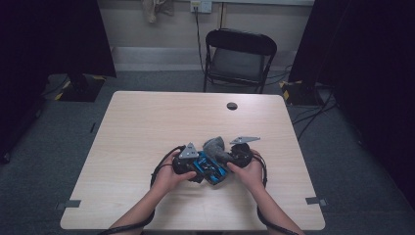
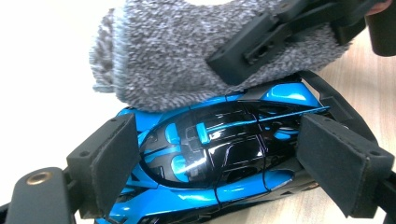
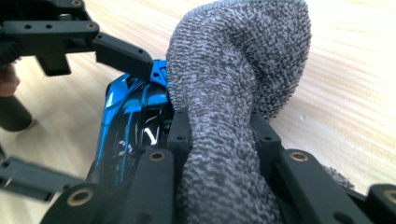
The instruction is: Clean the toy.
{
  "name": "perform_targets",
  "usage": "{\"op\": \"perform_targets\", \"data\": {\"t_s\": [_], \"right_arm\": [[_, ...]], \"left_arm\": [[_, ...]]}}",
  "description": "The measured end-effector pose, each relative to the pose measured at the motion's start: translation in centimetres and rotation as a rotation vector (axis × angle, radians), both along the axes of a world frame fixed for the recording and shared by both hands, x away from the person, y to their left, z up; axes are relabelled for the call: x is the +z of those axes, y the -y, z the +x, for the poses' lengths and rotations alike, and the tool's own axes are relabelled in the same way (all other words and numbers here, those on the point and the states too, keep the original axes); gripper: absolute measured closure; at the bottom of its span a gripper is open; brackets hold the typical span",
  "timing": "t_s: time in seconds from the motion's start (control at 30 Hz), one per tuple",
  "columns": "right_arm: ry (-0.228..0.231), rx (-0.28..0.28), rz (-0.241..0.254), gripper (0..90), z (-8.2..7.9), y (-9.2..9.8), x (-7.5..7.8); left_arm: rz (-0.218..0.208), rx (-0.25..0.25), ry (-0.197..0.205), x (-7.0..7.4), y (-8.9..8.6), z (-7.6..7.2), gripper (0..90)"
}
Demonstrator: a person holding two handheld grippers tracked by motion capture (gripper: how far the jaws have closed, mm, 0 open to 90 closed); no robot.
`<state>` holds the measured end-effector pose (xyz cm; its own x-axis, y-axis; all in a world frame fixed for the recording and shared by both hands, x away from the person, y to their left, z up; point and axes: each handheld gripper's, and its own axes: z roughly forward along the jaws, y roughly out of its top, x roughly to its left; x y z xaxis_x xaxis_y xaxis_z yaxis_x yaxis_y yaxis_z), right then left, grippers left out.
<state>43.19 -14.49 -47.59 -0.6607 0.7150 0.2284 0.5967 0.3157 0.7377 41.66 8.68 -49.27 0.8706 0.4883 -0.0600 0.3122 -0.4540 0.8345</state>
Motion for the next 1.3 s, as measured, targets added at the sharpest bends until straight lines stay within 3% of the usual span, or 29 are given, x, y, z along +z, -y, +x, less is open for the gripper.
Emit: {"op": "perform_targets", "data": {"t_s": [0.4,0.6,0.8,1.1,1.3], "right_arm": [[0.005,-0.013,-0.008,68.2,-1.5,1.7,-0.1],[0.052,-0.046,-0.02,68.2,-1.0,1.6,0.7],[0.076,-0.071,-0.022,68.1,0.9,0.1,1.2],[0.067,-0.073,-0.044,67.9,3.5,-3.5,0.9],[0.043,-0.067,-0.049,67.8,4.1,-4.9,0.3]], "left_arm": [[0.005,-0.004,0.002,0.0,0.0,0.1,13.1],[0.0,-0.002,0.001,0.0,0.0,0.1,13.2],[0.001,-0.003,0.001,0.0,0.0,0.1,13.2],[-0.001,-0.002,0.0,0.0,0.0,0.1,13.1],[-0.006,-0.003,0.0,0.0,0.0,0.1,13.1]]}}
